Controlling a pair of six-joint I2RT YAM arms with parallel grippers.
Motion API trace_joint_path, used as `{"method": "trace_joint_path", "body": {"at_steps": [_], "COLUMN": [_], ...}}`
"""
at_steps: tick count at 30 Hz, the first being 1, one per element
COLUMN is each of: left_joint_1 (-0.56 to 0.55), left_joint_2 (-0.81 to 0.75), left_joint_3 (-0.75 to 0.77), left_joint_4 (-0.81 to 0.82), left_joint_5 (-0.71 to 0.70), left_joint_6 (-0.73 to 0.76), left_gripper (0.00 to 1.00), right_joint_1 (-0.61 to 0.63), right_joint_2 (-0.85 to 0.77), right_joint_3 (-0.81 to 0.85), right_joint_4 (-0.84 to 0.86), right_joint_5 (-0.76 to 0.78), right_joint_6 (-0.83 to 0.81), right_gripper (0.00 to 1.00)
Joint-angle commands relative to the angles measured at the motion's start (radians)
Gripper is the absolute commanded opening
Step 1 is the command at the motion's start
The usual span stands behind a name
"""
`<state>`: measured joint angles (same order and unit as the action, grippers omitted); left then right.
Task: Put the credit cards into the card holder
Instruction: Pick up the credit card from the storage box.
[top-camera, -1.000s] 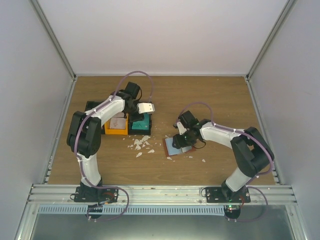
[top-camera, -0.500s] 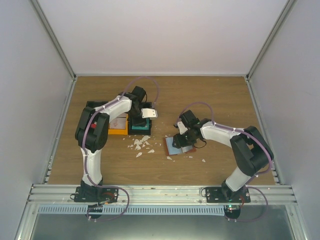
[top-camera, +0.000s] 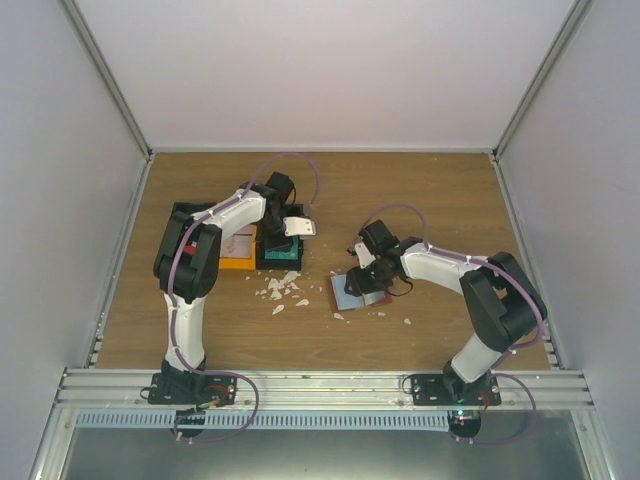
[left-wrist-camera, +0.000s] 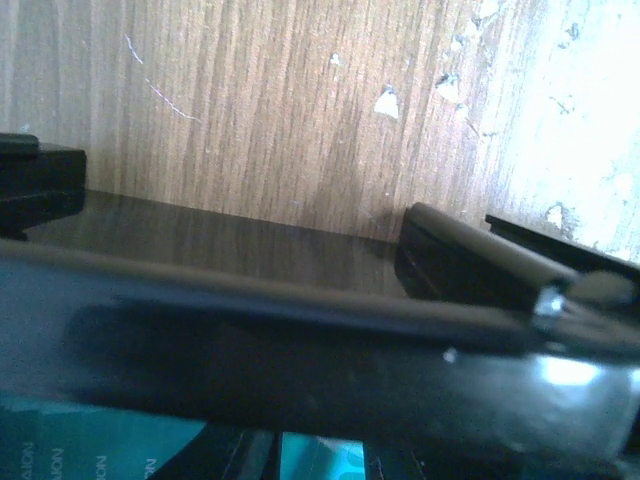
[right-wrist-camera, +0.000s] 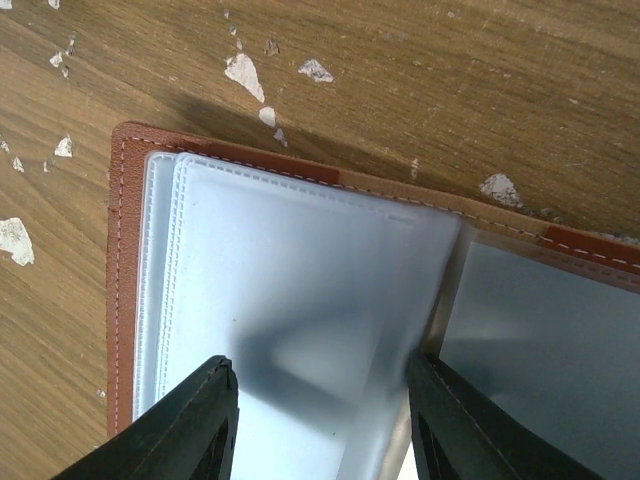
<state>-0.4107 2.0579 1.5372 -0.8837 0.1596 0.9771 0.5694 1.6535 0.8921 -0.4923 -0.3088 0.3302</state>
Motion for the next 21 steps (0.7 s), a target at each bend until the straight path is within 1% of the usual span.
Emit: {"method": "trace_joint_path", "body": {"at_steps": [1, 15, 21], "left_joint_1": [-0.009, -0.012, -0.021], "left_joint_2": [-0.017, -0.054, -0.068], "left_joint_3": [0.001, -0.008, -0.014], "left_joint_4": [-0.063, -0.148, -0.172], "left_joint_5": [-0.001, 0.052, 0.04], "left_joint_6": [0.001, -0.043, -0.071], "left_gripper": [0.23, 0.22, 0.14], "right_joint_1": [-0.012, -0.014, -0.014], "right_joint_2": [0.036, 0.045, 0.05], "right_joint_3": [0.004, 0.005, 0.005], "right_joint_4": [0.031, 0.032, 0.034], "right_joint_5": [0.04, 0.059, 0.063], "right_joint_6": [-0.007, -0.016, -0.017], "right_gripper": [0.49, 0.48, 0.49]}}
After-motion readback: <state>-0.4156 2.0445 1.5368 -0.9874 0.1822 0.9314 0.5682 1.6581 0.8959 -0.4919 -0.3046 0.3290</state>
